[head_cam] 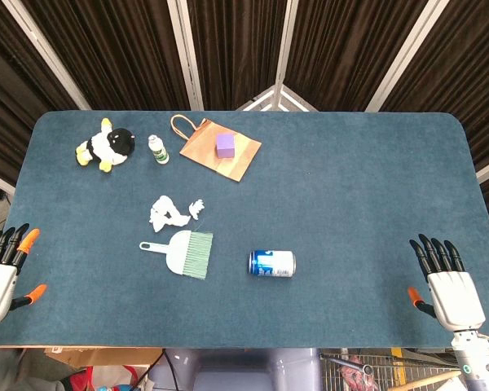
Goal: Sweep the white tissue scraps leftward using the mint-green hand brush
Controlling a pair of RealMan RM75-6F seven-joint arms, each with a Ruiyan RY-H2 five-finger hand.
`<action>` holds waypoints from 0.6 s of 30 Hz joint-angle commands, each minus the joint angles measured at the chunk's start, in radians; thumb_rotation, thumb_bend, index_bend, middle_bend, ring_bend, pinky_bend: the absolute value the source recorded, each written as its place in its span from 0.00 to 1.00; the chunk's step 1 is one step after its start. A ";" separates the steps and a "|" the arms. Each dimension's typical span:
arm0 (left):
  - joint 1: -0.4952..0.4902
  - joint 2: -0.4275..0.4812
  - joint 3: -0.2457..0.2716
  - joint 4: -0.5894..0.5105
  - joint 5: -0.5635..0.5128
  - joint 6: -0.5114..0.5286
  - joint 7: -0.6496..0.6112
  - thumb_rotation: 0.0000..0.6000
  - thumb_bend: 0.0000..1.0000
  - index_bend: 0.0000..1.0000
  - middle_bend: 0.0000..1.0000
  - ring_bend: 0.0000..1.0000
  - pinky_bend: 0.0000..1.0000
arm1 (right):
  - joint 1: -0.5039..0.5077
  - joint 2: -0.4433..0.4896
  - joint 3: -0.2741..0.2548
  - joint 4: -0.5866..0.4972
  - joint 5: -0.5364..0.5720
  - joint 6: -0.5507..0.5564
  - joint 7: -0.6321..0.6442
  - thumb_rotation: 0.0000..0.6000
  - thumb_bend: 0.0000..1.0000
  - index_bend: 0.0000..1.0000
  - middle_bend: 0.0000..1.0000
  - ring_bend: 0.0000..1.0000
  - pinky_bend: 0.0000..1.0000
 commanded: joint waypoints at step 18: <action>-0.040 0.003 -0.025 -0.025 -0.003 -0.037 0.047 1.00 0.06 0.06 0.68 0.71 0.73 | 0.004 -0.002 0.002 -0.001 0.006 -0.009 0.001 1.00 0.32 0.00 0.00 0.00 0.00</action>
